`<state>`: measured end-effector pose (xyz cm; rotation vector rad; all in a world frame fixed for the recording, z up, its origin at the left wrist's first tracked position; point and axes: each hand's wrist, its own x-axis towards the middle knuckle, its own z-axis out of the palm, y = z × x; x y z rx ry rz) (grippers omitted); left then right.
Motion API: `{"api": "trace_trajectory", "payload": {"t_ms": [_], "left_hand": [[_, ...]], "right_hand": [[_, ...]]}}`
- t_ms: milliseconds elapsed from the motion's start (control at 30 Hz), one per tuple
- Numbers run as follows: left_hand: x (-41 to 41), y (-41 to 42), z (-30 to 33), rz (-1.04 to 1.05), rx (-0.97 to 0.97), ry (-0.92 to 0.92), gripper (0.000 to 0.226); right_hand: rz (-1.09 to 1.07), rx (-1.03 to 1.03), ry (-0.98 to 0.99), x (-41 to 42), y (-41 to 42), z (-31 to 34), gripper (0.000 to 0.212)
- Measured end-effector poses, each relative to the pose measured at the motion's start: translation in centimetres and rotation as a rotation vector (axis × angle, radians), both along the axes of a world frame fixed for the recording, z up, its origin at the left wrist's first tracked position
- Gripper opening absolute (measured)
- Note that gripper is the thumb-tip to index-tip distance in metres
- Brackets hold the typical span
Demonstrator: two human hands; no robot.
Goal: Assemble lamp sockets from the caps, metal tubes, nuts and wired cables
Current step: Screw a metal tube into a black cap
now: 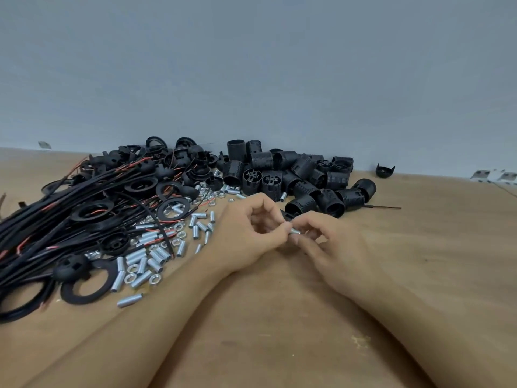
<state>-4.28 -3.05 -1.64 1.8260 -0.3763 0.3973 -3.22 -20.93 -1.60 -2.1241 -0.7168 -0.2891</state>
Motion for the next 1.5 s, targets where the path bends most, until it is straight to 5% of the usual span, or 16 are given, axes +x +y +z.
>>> {"api": "trace_trajectory", "payload": {"t_ms": [133,233,333,733,900,1167,1333,1500], "left_hand": [[1.0,2.5,-0.1,0.467,0.407,-0.219,0.017],[1.9,4.8,-0.2,0.772,0.734,-0.074,0.023],[2.5,5.7,-0.3,0.815,0.941,0.151,0.029],[3.0,4.5,-0.1,0.64,0.966,0.088,0.028],[3.0,4.5,0.3,0.725,0.924,0.052,0.021],[1.8,1.6,0.8,0.498,0.428,-0.314,0.017],[0.7,-1.5,0.2,0.094,-0.174,-0.034,0.019],[1.1,-1.3,0.3,-0.027,-0.407,0.138,0.016]], "right_hand": [[-0.069,0.098,0.08,0.1,0.3,-0.4,0.012],[-0.107,0.108,0.085,0.3,0.3,-0.5,0.011],[-0.1,0.096,0.103,0.4,0.2,-0.5,0.01],[-0.08,0.122,0.149,0.3,0.3,-0.3,0.01],[-0.113,0.134,0.143,0.5,0.3,-0.4,0.012],[-0.111,0.237,0.15,0.7,0.0,-0.7,0.019],[-0.068,0.342,0.07,0.4,-0.1,-0.4,0.019],[-0.03,0.385,0.055,0.4,0.0,-0.2,0.018]]}}
